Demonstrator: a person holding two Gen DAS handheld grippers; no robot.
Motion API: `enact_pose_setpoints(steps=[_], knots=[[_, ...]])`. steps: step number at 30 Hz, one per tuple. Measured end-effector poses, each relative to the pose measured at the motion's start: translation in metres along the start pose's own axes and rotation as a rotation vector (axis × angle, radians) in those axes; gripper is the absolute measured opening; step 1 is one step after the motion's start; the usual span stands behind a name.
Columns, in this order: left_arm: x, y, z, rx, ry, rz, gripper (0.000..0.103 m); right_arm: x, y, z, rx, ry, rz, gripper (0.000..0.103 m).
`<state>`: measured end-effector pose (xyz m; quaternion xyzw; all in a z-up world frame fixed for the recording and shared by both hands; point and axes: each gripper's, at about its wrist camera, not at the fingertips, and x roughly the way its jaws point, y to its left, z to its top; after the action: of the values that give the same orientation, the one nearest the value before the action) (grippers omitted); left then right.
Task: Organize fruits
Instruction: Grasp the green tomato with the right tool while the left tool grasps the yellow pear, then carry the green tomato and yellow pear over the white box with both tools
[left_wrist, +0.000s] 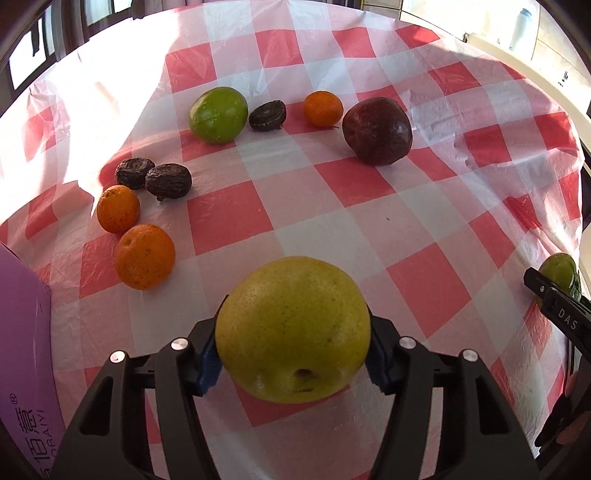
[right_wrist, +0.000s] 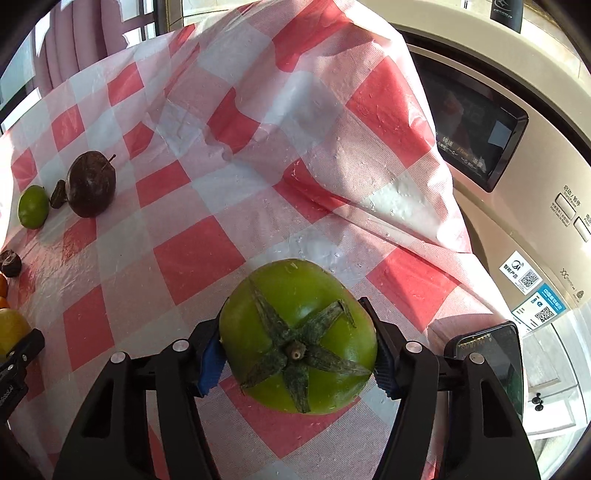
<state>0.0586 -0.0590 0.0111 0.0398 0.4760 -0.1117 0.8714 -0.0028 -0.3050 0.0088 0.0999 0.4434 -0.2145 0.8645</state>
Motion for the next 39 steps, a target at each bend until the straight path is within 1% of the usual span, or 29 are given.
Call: enact_pose_setpoints(steps=[5,10,14,17,19,22,28,32,36,38,39], knots=[[-0.018,0.014,-0.019,-0.030,0.023,-0.010,0.062,-0.021,0.033,-0.015,-0.062,0.023,0.108,0.063],[-0.047,0.022,-0.026,-0.081,0.008,-0.043,0.062,-0.044,0.055,-0.034,-0.129,0.046,0.191,0.063],[-0.085,0.024,-0.019,-0.093,-0.051,-0.078,0.062,-0.068,0.068,-0.045,-0.159,0.047,0.219,0.063],[-0.118,0.028,-0.011,-0.095,-0.109,-0.115,0.062,-0.088,0.076,-0.047,-0.174,0.028,0.225,0.063],[-0.140,0.034,-0.007,-0.091,-0.151,-0.135,0.062,-0.103,0.082,-0.047,-0.182,0.009,0.229,0.063],[-0.167,0.050,-0.006,-0.100,-0.184,-0.155,0.062,-0.127,0.094,-0.050,-0.199,-0.012,0.243,0.063],[-0.209,0.108,-0.019,-0.142,-0.229,-0.128,0.062,-0.170,0.140,-0.061,-0.270,-0.051,0.301,0.063],[-0.234,0.154,-0.033,-0.162,-0.247,-0.078,0.062,-0.200,0.178,-0.070,-0.330,-0.077,0.366,0.063],[-0.242,0.203,-0.053,-0.180,-0.221,-0.012,0.062,-0.231,0.221,-0.076,-0.400,-0.094,0.459,0.063],[-0.240,0.230,-0.064,-0.211,-0.191,0.021,0.062,-0.244,0.244,-0.078,-0.437,-0.072,0.521,0.063],[-0.237,0.243,-0.069,-0.229,-0.169,0.032,0.062,-0.251,0.259,-0.080,-0.465,-0.062,0.533,0.063]])
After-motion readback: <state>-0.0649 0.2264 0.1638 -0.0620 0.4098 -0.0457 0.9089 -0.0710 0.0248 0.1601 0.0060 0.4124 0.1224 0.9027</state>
